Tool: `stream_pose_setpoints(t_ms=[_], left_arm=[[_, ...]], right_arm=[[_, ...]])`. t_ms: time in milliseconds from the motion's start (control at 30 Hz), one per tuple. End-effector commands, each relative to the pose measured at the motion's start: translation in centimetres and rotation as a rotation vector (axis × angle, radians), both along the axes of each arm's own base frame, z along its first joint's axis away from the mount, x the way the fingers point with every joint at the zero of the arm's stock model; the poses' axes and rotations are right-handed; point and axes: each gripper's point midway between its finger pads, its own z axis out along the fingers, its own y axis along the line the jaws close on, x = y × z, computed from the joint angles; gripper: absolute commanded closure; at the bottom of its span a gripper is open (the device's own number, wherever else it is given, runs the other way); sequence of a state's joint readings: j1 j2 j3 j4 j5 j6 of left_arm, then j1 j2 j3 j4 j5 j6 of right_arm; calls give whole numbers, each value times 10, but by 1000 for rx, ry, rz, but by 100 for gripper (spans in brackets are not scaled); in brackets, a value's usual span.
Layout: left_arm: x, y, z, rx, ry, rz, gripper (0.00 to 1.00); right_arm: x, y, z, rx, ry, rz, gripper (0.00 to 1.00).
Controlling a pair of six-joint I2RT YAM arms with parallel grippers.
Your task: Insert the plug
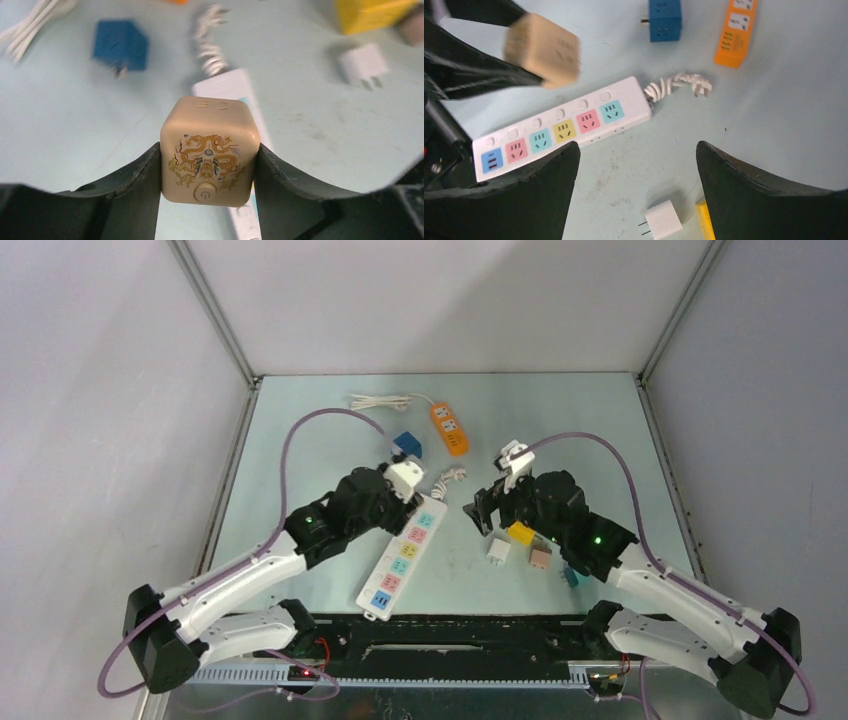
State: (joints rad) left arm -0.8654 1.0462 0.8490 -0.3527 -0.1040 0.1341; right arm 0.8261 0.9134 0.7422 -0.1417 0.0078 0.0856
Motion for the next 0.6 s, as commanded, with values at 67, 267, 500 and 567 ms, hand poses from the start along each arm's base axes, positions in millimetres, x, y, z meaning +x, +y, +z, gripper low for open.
stream_pose_setpoints(t_ms=[67,267,500,567], left_arm=[[34,83,-7,-137,35,531,100],[24,119,-56,-122,248,740,100],[5,116,-98,-54,410,753,100],[3,113,-107,-44,445,751,100]], right_arm=[[15,7,-32,76,210,-97,12],[8,41,-72,140,490,-35,12],[5,77,-99,281,763,10,13],[10,82,-114,310,841,-7,14]])
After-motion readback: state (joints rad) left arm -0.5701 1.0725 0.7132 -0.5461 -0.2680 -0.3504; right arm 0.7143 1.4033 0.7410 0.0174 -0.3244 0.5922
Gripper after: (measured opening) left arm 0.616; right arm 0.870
